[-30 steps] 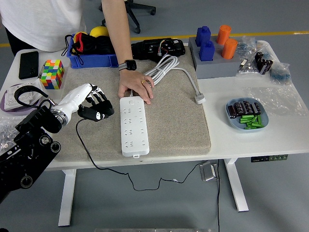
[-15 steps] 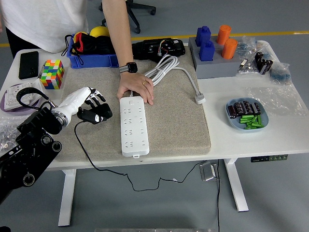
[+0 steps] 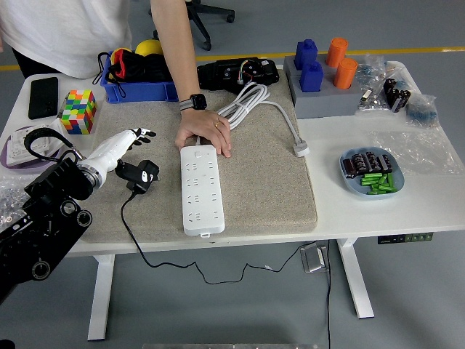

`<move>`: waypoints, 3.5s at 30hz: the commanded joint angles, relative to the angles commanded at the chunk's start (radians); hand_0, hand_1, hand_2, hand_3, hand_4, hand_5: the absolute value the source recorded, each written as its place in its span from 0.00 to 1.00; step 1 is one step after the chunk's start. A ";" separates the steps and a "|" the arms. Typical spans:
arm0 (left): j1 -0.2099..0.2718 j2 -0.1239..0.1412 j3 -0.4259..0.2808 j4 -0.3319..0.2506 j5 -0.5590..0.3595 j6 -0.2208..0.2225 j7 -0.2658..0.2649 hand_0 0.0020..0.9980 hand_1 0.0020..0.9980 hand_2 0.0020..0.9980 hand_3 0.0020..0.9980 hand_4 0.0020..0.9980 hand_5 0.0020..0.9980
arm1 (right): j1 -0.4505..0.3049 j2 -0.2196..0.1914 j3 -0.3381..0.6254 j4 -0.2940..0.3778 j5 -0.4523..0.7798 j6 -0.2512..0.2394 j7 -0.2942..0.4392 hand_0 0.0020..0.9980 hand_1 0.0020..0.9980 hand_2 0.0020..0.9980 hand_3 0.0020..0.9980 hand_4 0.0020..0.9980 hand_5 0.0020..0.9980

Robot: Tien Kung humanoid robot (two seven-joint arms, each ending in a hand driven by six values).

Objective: Pull the plug out,throw it away,press the button

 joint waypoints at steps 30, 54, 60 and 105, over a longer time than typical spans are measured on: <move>-0.238 -0.080 0.229 0.172 -0.114 -0.073 0.138 0.10 0.08 0.13 0.67 0.00 0.00 | -0.001 -0.010 -0.024 -0.002 0.006 -0.002 0.000 0.75 0.70 0.71 0.72 0.78 0.63; -0.298 -0.123 0.309 0.270 -0.113 -0.080 0.175 0.07 0.06 0.11 0.70 0.00 0.00 | -0.005 -0.009 -0.019 -0.002 0.007 -0.002 -0.001 0.75 0.70 0.71 0.72 0.78 0.63; -0.303 -0.131 0.320 0.277 -0.117 -0.075 0.171 0.07 0.06 0.11 0.71 0.00 0.00 | -0.004 -0.009 -0.017 -0.002 0.007 -0.003 0.000 0.75 0.70 0.71 0.72 0.78 0.63; -0.025 -0.037 -0.191 -0.086 0.058 -0.001 0.016 0.79 0.78 0.77 0.88 0.79 0.09 | 0.001 -0.003 0.001 0.000 -0.003 -0.003 0.000 0.75 0.70 0.71 0.72 0.78 0.63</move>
